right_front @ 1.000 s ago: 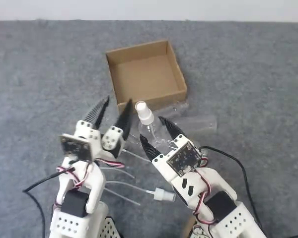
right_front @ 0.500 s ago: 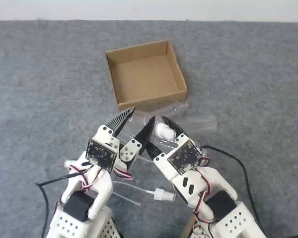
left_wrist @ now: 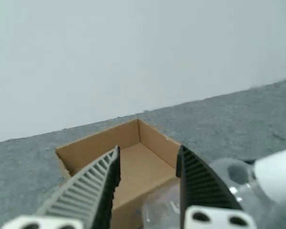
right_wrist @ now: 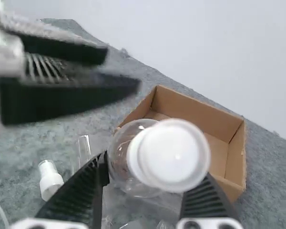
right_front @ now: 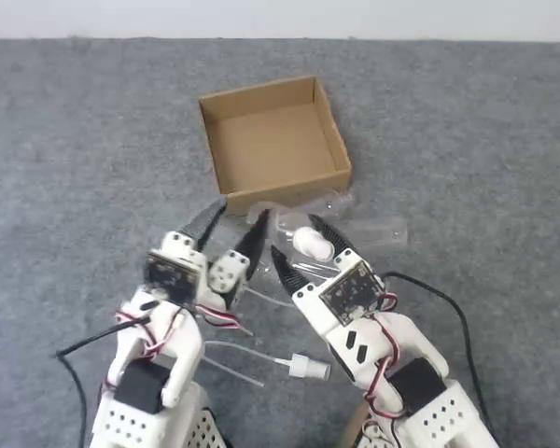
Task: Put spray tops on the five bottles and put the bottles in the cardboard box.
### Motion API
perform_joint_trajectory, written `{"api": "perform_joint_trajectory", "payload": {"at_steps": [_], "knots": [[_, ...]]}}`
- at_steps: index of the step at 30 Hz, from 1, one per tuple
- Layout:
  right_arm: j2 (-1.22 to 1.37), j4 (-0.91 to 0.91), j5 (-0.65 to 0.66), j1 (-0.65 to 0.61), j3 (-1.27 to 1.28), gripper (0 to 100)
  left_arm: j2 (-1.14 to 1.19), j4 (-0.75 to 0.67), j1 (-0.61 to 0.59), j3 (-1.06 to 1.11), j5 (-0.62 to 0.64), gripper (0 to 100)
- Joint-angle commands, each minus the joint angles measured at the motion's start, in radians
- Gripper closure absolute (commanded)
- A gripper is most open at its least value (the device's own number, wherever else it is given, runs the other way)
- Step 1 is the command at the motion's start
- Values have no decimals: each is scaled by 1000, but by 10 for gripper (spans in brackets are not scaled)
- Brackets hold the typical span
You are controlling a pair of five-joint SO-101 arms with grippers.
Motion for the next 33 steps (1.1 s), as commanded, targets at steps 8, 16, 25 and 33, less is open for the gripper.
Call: {"api": "perform_joint_trajectory", "payload": {"at_steps": [8,16,25,33], "knots": [[-19,-12,3,25,-49,929,-21,86,-396,-82,46,819],[-19,85,52,27,-101,929,-21,86,-654,12,51,819],[-10,199,57,81,-267,929,-21,26,-664,96,51,819],[41,257,58,79,-463,929,-21,25,-660,96,51,819]]}}
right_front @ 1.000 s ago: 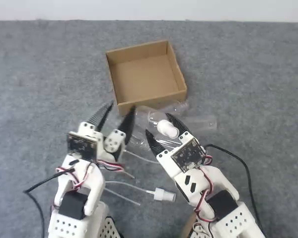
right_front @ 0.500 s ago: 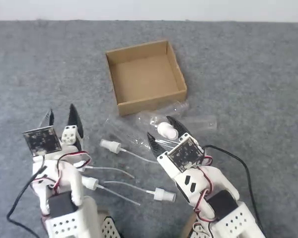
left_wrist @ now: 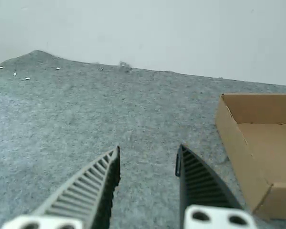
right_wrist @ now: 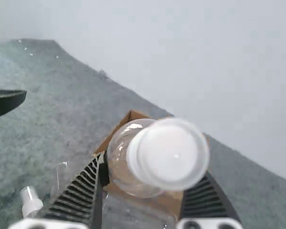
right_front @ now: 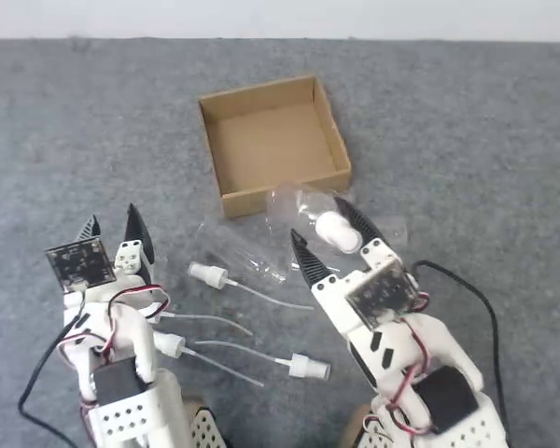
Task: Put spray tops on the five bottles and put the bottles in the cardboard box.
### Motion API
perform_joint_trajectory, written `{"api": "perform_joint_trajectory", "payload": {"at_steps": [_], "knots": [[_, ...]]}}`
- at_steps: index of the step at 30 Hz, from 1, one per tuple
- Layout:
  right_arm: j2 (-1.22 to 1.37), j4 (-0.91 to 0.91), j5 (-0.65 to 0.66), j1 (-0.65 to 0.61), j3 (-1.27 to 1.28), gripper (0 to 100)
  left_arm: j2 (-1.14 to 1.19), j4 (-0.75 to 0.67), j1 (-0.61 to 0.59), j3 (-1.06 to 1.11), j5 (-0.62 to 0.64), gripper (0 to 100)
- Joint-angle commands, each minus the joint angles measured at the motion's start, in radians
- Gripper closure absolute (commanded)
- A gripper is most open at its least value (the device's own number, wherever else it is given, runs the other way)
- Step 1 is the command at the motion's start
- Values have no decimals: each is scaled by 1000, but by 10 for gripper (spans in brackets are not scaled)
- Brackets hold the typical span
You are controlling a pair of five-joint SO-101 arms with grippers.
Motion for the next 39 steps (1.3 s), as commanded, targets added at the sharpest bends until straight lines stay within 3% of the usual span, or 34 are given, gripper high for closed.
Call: {"api": "perform_joint_trajectory", "payload": {"at_steps": [1,39], "knots": [[73,15,21,10,-172,929,-20,-35,0,-12,17,819],[1696,15,20,68,-1413,929,-20,-35,-48,-12,17,819]]}}
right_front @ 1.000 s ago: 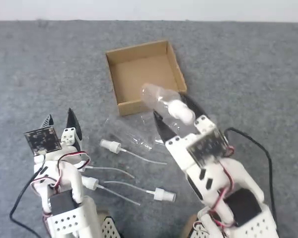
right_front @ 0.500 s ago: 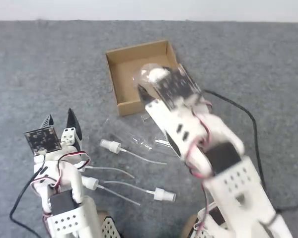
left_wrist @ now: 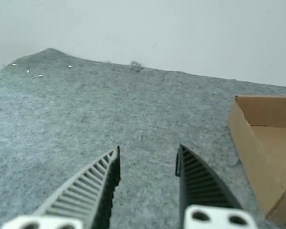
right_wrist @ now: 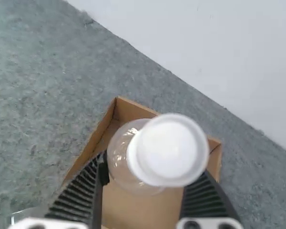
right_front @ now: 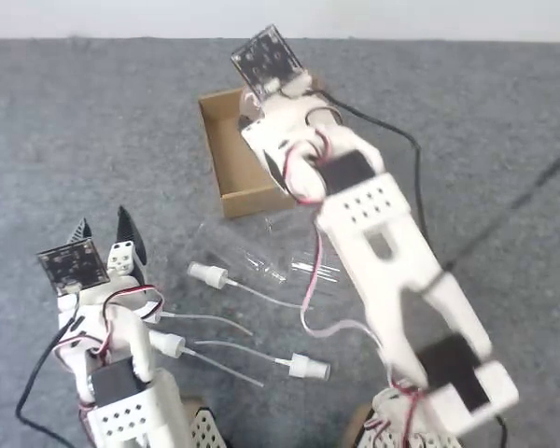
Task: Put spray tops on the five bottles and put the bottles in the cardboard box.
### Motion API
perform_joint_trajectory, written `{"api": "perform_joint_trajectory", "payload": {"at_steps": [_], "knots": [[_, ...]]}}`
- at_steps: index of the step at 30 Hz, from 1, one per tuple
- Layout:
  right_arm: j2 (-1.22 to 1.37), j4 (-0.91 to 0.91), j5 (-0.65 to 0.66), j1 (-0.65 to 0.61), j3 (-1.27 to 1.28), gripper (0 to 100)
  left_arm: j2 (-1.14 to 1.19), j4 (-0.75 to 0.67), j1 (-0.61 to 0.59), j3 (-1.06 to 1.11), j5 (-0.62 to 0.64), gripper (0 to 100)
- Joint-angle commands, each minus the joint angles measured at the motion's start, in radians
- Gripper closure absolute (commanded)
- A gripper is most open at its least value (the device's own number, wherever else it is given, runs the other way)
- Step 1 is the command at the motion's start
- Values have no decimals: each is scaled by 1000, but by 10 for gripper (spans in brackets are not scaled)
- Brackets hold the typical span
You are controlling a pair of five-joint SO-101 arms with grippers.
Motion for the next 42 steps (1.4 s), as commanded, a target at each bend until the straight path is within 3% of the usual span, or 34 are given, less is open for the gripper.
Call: {"api": "perform_joint_trajectory", "payload": {"at_steps": [1,19,25,39,42], "knots": [[70,4,18,15,-172,929,-20,-35,-3,-12,17,819],[579,4,21,1,-654,925,-20,-34,-5,-12,17,819],[700,4,95,-31,-741,927,-20,-15,-5,-12,15,819],[954,4,92,-35,-982,924,-20,-15,-5,-12,15,819],[993,4,89,-33,-1030,873,-20,-15,-5,-12,15,819]]}}
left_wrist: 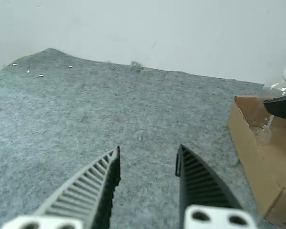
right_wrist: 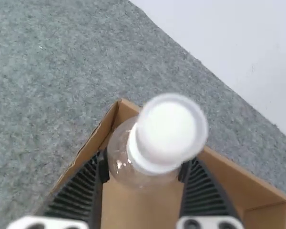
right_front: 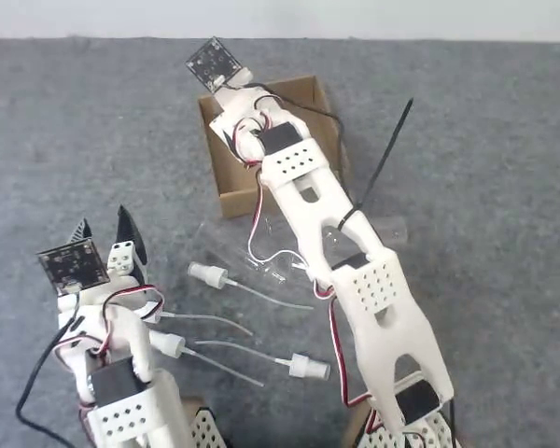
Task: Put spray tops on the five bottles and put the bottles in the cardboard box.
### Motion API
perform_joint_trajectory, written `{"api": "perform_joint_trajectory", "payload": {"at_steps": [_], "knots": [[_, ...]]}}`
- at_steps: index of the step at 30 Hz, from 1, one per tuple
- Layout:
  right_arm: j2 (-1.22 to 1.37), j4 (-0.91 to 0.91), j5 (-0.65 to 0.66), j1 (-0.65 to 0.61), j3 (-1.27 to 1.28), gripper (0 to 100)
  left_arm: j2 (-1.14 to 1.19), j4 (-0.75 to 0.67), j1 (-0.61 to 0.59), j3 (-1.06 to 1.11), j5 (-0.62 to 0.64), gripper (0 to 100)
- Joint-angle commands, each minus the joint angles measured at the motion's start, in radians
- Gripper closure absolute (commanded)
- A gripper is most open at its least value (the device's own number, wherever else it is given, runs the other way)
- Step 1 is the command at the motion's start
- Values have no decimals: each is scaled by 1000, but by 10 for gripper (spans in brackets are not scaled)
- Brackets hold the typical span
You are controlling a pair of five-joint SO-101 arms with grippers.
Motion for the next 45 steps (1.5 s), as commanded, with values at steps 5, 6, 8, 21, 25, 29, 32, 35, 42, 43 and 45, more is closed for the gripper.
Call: {"api": "perform_joint_trajectory", "payload": {"at_steps": [5,6,8,21,25,29,32,35,42,43,45], "knots": [[19,5,6,-8,-103,778,-20,-15,-5,-12,15,819],[19,5,6,-8,-103,778,-20,-15,-5,-12,15,819],[16,5,6,-8,-103,776,-20,-15,-5,-12,15,819],[-139,191,6,2,-104,775,-20,-14,-5,-12,11,819],[-171,262,5,21,-104,775,-20,-14,-5,-12,11,819],[-203,348,5,54,-104,777,-20,-14,-5,-12,11,819],[-226,415,5,73,-104,778,-20,-14,-6,-12,9,819],[-248,484,5,85,-104,778,-20,-14,-6,-12,9,819],[-266,633,5,127,-104,778,-20,-15,-6,-12,9,819],[-266,656,5,136,-104,778,-20,-15,-6,-12,9,819],[-266,705,3,156,-104,778,-20,-15,-6,-12,9,819]]}}
